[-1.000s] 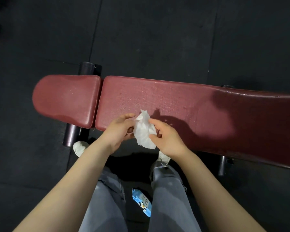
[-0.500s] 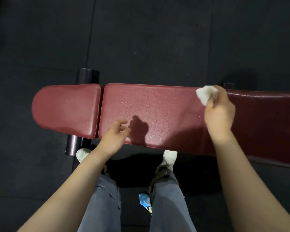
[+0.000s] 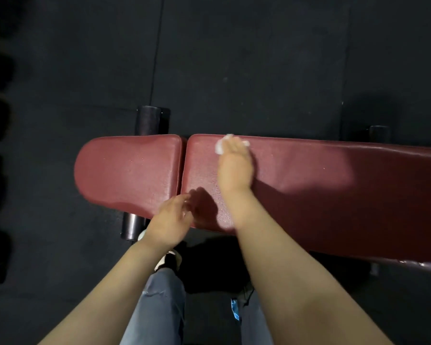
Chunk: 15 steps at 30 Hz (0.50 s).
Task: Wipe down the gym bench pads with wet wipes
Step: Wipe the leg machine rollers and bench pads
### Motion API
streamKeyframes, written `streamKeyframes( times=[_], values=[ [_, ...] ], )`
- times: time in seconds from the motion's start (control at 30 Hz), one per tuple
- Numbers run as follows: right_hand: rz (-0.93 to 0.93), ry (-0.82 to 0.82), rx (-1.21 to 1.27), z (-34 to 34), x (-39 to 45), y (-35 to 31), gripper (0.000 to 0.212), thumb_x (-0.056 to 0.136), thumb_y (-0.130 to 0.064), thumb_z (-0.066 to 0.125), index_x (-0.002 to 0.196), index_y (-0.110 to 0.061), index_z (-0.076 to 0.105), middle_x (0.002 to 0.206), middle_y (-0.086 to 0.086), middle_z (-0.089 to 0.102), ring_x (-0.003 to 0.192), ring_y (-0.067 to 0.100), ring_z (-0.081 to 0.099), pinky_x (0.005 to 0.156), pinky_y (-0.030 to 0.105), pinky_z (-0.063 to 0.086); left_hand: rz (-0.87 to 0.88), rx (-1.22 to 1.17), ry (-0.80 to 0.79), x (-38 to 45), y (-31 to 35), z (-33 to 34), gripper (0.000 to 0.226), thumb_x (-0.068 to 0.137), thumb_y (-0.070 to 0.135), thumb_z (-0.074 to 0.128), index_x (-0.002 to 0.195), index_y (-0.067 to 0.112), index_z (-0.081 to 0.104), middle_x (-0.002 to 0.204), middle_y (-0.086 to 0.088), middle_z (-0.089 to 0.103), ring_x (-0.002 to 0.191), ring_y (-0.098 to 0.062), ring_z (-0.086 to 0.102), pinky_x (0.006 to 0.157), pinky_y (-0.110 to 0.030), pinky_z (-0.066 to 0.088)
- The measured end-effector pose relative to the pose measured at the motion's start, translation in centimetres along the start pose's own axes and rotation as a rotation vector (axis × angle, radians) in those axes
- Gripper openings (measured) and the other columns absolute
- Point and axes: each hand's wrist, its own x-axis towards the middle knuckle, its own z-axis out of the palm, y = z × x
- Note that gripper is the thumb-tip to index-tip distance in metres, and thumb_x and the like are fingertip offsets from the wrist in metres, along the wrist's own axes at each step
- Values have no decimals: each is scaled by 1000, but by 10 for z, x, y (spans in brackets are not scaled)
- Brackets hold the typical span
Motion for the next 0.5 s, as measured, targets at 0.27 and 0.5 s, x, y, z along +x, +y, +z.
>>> streamKeyframes(
  times=[0.27,0.5],
  values=[
    [-502,-181,-117,-16,1,44,43,97,-16,46,138,-24,53,146,-7,47,138,19,37,120,32,17,-3,357,-235,-7,-43,-4,68,95,21,50,157,15,23,165,-4,15,151,-19,14,122,-36,15],
    [255,222,-161,-128,-96,228,45,79,12,46,121,4,60,127,26,59,114,44,56,102,53,40,-84,354,-266,-12,-34,17,80,96,25,50,159,17,2,166,1,-9,153,-18,-2,122,-38,18]
  ],
)
